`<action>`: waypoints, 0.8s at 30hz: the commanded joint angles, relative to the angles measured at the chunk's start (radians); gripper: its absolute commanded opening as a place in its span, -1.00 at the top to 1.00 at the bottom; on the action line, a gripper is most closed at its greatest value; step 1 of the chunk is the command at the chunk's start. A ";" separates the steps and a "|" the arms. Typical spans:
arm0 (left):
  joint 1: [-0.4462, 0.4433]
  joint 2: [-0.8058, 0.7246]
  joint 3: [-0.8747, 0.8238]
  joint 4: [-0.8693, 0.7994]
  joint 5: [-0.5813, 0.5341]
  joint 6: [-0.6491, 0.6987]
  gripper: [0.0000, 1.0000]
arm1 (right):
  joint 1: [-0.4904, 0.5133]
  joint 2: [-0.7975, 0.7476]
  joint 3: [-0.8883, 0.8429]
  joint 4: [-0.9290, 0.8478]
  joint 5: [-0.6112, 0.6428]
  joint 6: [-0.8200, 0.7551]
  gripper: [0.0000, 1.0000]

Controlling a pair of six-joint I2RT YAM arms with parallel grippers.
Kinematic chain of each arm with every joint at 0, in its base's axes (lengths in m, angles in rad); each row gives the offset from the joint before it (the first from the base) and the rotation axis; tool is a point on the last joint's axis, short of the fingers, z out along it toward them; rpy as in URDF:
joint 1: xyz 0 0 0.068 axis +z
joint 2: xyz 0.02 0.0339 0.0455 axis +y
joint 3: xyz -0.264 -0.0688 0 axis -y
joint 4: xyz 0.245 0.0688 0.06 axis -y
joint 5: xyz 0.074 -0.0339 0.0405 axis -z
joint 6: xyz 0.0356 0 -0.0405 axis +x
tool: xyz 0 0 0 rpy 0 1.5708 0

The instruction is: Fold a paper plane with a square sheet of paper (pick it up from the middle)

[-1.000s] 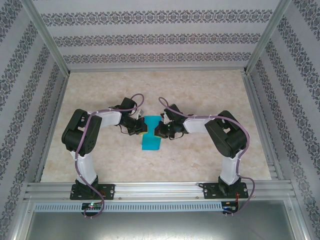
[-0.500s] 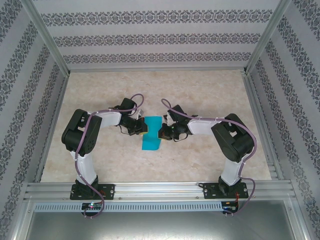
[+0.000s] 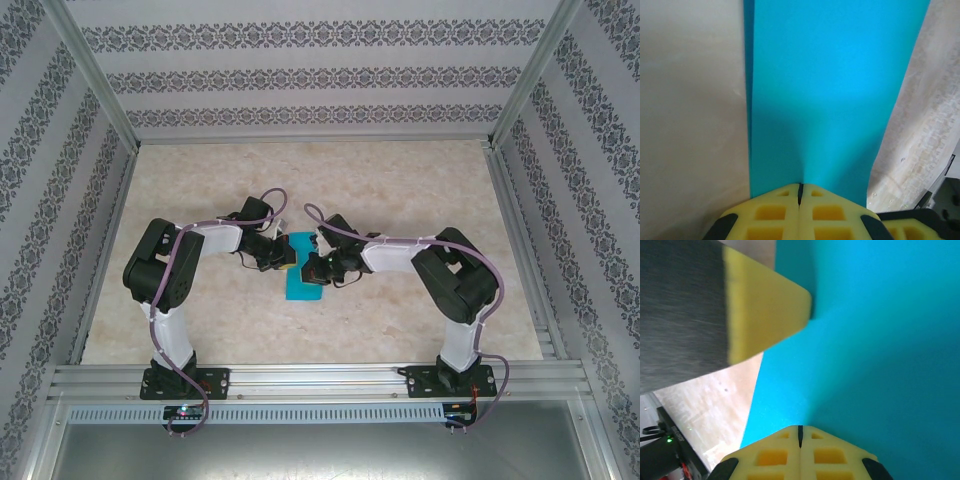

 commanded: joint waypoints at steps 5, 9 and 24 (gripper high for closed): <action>-0.014 0.156 -0.125 -0.145 -0.302 -0.037 1.00 | 0.004 0.014 -0.039 -0.026 0.005 -0.012 1.00; -0.012 0.156 -0.128 -0.139 -0.307 -0.048 1.00 | 0.002 -0.002 -0.073 -0.036 0.000 -0.015 1.00; -0.010 0.146 -0.129 -0.136 -0.315 -0.040 1.00 | -0.029 -0.202 -0.331 -0.005 -0.017 -0.054 1.00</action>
